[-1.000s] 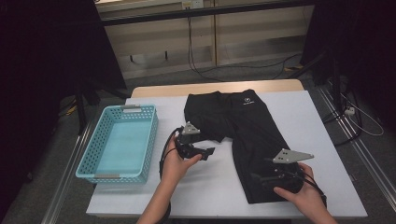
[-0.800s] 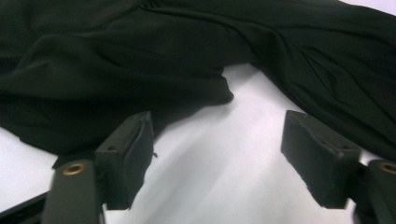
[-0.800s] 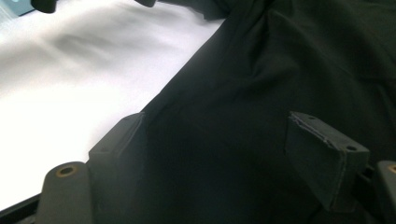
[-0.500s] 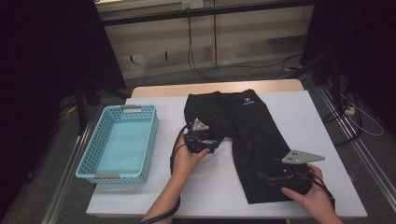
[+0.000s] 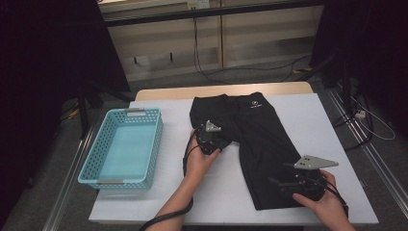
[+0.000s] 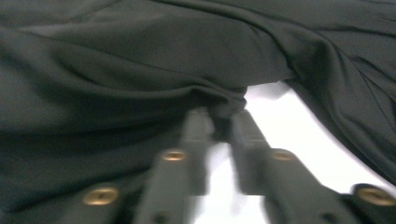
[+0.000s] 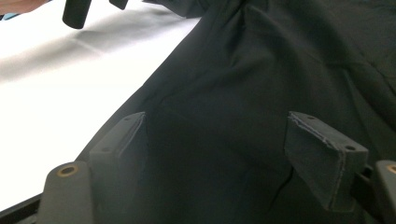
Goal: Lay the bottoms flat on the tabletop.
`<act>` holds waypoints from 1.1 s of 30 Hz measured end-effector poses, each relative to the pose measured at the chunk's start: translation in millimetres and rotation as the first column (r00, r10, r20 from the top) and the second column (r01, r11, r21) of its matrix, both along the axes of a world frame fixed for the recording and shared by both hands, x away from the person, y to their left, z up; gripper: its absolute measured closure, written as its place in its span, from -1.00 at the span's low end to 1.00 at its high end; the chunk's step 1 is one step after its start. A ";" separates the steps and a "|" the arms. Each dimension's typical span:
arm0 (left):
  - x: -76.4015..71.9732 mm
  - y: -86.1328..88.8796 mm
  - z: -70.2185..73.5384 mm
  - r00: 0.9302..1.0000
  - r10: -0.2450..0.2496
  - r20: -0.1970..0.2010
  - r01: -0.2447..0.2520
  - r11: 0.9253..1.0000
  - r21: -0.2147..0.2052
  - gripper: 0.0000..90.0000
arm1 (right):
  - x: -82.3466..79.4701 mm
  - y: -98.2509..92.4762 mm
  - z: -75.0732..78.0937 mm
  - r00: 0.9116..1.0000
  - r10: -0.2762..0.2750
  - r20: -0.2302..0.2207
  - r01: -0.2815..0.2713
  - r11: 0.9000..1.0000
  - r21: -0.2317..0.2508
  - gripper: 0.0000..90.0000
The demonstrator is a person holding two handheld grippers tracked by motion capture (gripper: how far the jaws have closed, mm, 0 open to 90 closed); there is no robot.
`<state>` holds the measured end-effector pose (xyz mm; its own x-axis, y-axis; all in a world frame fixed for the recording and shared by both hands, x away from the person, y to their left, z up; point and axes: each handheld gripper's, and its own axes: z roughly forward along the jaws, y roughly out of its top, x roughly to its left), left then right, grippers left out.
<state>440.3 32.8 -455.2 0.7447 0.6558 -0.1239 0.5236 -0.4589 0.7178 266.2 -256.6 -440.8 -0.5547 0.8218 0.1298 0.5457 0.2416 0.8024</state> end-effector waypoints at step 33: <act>48.5 55.8 32.7 0.991 0.131 -0.007 -0.132 0.991 -0.024 0.84 | -8.6 -10.0 1.0 1.000 0.001 0.007 -0.001 1.000 0.006 -0.51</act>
<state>488.8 88.6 -422.6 0.6513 0.7447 -0.1454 0.5824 -0.3679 0.7249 257.7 -266.5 -439.8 -0.5568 0.8203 0.1312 0.5396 0.2371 0.8078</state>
